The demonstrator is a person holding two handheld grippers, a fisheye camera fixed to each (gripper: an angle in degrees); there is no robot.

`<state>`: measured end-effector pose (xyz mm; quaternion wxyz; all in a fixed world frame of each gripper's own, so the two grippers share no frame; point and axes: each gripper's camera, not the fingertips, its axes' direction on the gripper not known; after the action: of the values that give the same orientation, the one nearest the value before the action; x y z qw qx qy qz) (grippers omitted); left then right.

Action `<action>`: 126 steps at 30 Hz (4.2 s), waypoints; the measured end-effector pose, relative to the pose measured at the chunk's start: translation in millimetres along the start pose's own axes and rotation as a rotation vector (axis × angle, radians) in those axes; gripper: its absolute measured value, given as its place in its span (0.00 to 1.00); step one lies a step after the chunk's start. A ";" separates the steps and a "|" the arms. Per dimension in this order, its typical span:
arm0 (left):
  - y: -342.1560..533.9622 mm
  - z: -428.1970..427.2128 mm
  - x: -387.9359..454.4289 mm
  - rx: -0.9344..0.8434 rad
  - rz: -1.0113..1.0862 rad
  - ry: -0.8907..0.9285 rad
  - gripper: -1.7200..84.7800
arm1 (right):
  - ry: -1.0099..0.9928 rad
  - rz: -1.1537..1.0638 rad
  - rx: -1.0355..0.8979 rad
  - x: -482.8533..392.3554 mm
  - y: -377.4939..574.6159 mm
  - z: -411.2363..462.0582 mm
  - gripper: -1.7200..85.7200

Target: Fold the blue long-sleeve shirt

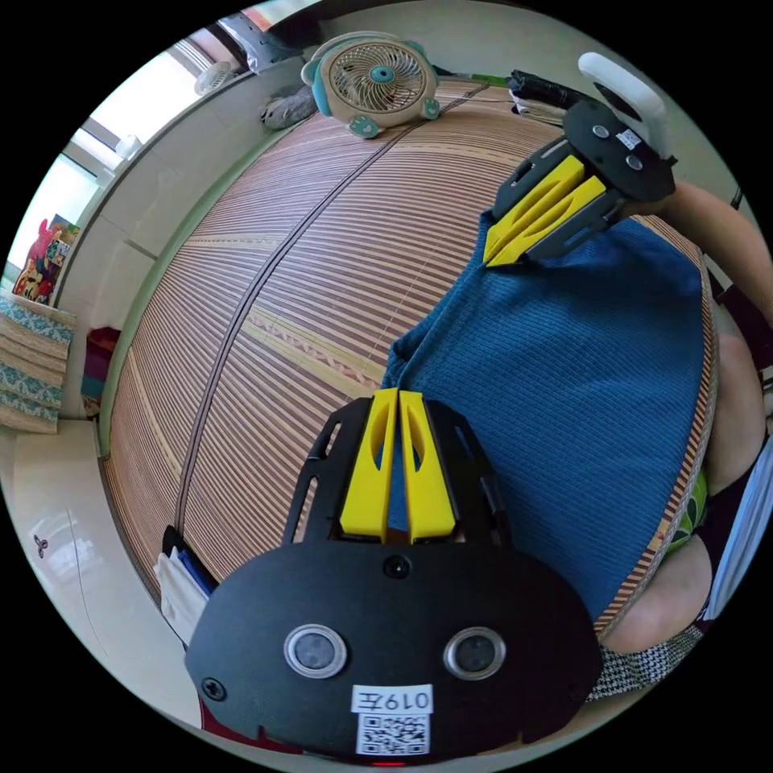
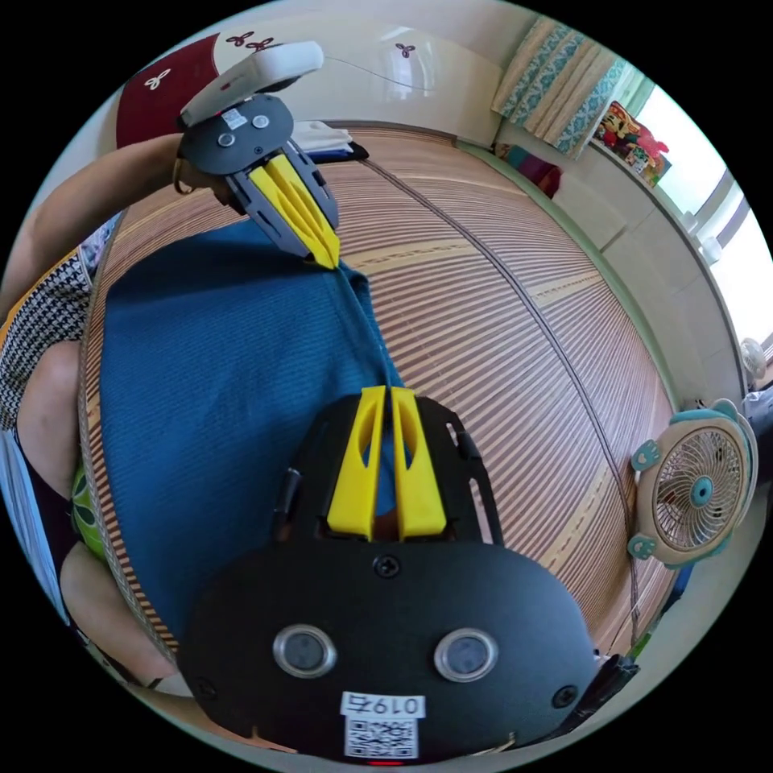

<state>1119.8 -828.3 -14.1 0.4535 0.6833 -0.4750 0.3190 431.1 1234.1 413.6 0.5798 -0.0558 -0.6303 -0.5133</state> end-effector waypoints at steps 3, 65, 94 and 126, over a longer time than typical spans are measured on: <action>-3.8 0.6 0.4 -0.003 -0.001 -0.013 0.03 | 0.089 0.047 0.066 11.6 22.7 -29.2 0.02; -65.7 2.2 -47.1 -0.090 -0.146 0.018 0.03 | -0.085 0.807 0.211 393.9 461.6 -243.6 0.01; -3.4 -13.9 -97.9 -0.065 -0.191 0.003 0.03 | -0.115 0.873 0.078 374.8 414.2 -210.6 0.07; 235.6 -53.0 -272.0 0.192 -0.522 0.355 0.10 | -0.043 0.556 -0.087 214.9 162.0 -142.6 0.08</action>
<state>804.5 -713.8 -154.8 0.5290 0.7554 -0.1652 0.3496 565.8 1095.4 648.9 0.6817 -0.2624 -0.5804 -0.3599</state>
